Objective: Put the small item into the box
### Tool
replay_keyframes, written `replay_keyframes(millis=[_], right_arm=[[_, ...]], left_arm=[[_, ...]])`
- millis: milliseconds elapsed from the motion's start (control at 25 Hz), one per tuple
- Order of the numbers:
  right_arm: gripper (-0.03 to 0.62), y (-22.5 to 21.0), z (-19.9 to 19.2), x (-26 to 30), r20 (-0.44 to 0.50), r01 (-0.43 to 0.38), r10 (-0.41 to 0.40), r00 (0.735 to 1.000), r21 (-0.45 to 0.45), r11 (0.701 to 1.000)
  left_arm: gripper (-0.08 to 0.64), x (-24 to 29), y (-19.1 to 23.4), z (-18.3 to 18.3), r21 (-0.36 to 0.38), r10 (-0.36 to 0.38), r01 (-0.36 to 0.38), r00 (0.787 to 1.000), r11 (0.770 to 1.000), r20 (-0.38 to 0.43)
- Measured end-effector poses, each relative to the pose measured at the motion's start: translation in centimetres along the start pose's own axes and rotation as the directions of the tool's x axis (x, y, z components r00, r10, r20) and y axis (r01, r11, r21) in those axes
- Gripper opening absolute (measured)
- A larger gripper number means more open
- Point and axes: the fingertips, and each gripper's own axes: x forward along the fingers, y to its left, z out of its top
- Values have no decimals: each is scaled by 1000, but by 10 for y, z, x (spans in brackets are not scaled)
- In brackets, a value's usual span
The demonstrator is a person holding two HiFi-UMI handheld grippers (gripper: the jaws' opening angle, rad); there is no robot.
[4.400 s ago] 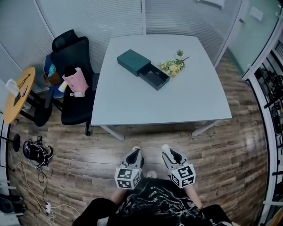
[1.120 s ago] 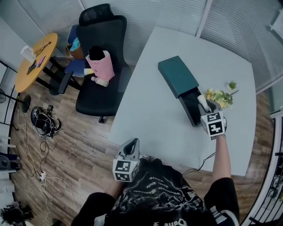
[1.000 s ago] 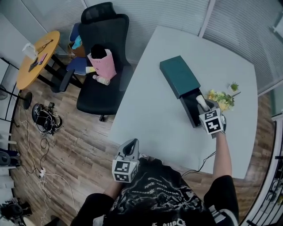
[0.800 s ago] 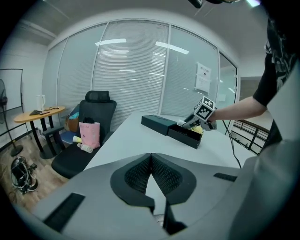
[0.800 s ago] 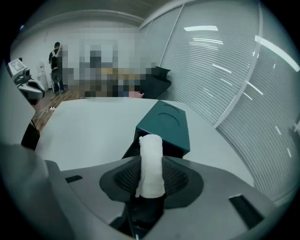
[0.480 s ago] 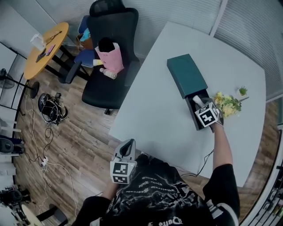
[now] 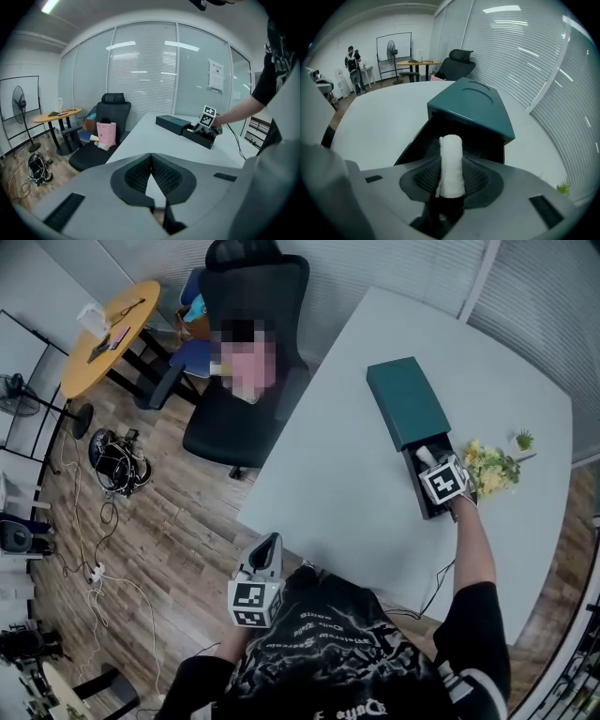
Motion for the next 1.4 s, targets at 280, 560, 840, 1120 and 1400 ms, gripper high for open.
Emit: replay_keyframes(millis=[280, 560, 840, 1120, 1400], right_arm=[[150, 6, -28, 1, -107, -9, 28, 994, 169, 986], [241, -13, 7, -23, 89, 43, -68, 994, 257, 965], [242, -13, 35, -86, 275, 91, -184, 944, 319, 943], [242, 11, 41, -157, 403, 91, -266, 876, 403, 911], [239, 48, 32, -229, 465, 105, -363, 807, 493, 864]], left_arm=[[18, 0, 4, -1, -33, 9, -9, 1000, 999, 2], [18, -5, 10, -1, -59, 1, 0, 1000, 998, 14], [18, 5, 1, -2, -61, -101, 103, 994, 993, 36], [18, 16, -27, 0, -16, -265, 265, 964, 964, 37], [18, 15, -62, 6, 39, -422, 420, 906, 907, 45]])
